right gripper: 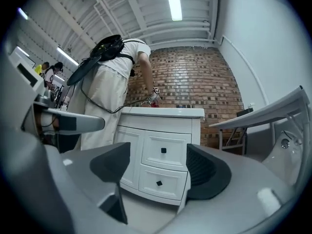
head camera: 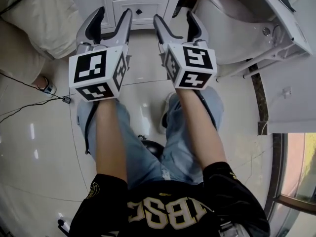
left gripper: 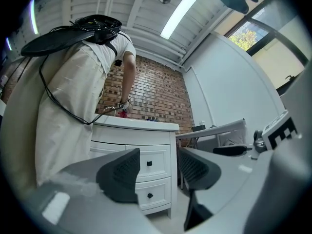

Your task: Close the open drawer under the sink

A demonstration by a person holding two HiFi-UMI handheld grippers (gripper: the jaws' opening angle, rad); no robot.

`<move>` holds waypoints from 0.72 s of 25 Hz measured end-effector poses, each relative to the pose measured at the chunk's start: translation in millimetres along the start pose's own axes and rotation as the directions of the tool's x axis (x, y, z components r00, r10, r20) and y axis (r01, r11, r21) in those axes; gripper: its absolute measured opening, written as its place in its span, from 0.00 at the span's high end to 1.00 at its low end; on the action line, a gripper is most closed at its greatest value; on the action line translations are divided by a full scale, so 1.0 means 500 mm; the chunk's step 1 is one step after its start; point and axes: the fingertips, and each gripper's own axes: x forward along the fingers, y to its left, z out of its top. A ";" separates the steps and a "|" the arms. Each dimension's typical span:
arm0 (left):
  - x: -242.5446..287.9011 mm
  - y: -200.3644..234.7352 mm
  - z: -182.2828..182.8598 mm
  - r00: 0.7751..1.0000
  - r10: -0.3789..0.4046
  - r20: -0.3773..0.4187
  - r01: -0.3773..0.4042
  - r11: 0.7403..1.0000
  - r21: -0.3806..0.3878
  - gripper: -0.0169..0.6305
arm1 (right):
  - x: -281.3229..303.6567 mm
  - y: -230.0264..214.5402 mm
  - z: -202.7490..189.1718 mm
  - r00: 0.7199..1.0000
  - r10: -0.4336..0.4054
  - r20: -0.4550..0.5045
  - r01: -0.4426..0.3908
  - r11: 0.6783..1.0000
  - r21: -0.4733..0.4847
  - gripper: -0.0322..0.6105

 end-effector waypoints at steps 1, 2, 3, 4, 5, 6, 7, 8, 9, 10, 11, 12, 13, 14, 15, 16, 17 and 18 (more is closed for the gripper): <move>0.002 -0.006 0.000 1.000 -0.005 -0.002 0.005 1.000 0.004 0.59 | -0.002 0.000 0.002 1.000 -0.001 0.002 0.001 1.000 0.001 0.40; 0.004 -0.011 0.001 1.000 -0.010 -0.003 0.010 1.000 0.011 0.59 | -0.004 0.001 0.005 1.000 -0.001 0.006 0.001 1.000 0.001 0.40; 0.005 -0.015 0.003 1.000 -0.013 -0.005 0.013 1.000 0.020 0.59 | -0.004 0.003 0.009 1.000 0.000 0.009 0.000 1.000 0.001 0.40; 0.006 -0.019 0.003 1.000 -0.016 -0.009 0.016 0.999 0.030 0.59 | -0.005 0.005 0.012 1.000 0.001 0.012 -0.001 1.000 0.006 0.40; 0.006 -0.021 0.001 1.000 -0.019 -0.014 0.019 0.999 0.040 0.59 | -0.005 0.006 0.014 1.000 0.004 0.013 -0.004 1.000 0.014 0.41; 0.007 -0.023 -0.002 1.000 -0.021 -0.020 0.021 0.999 0.048 0.59 | -0.005 0.006 0.015 1.000 0.005 0.014 -0.006 1.000 0.023 0.41; 0.008 -0.023 -0.005 0.999 -0.022 -0.025 0.023 0.998 0.053 0.59 | -0.005 0.005 0.016 1.000 0.007 0.014 -0.007 0.999 0.033 0.41; 0.008 -0.023 -0.007 0.999 -0.021 -0.029 0.023 0.998 0.055 0.59 | -0.004 0.004 0.016 1.000 0.008 0.014 -0.008 0.999 0.041 0.41; 0.008 -0.022 -0.010 0.999 -0.019 -0.032 0.021 0.998 0.056 0.59 | -0.004 0.002 0.015 1.000 0.009 0.012 -0.010 0.999 0.048 0.42; 0.008 -0.021 -0.012 0.999 -0.017 -0.035 0.019 0.998 0.057 0.59 | -0.003 -0.001 0.012 1.000 0.011 0.009 -0.011 0.999 0.053 0.42; 0.008 -0.019 -0.013 0.999 -0.015 -0.038 0.017 0.998 0.058 0.59 | -0.003 -0.002 0.010 1.000 0.013 0.005 -0.014 0.998 0.058 0.42; 0.009 -0.017 -0.016 0.999 -0.014 -0.041 0.016 0.998 0.060 0.59 | -0.003 -0.003 0.007 1.000 0.016 0.002 -0.016 0.998 0.059 0.43; 0.010 -0.015 -0.017 0.999 -0.013 -0.044 0.016 0.998 0.062 0.59 | -0.002 -0.003 0.004 1.000 0.018 -0.002 -0.018 0.998 0.057 0.44; 0.012 -0.012 -0.019 0.999 -0.013 -0.045 0.016 0.998 0.064 0.59 | 0.000 -0.003 0.001 1.000 0.020 -0.004 -0.020 0.998 0.054 0.44; 0.013 -0.008 -0.020 0.999 -0.011 -0.043 0.014 0.998 0.065 0.59 | 0.004 -0.003 -0.002 1.000 0.022 -0.006 -0.021 0.999 0.050 0.45; 0.016 -0.004 -0.020 0.999 -0.010 -0.041 0.012 0.998 0.066 0.59 | 0.009 -0.003 -0.003 1.000 0.023 -0.007 -0.022 0.999 0.047 0.45; 0.018 0.001 -0.019 0.999 -0.008 -0.038 0.010 0.998 0.067 0.59 | 0.015 -0.005 -0.004 1.000 0.023 -0.007 -0.023 0.999 0.045 0.45; 0.021 0.006 -0.019 0.999 -0.006 -0.034 0.008 0.998 0.068 0.59 | 0.020 -0.006 -0.005 1.000 0.024 -0.007 -0.024 0.999 0.043 0.45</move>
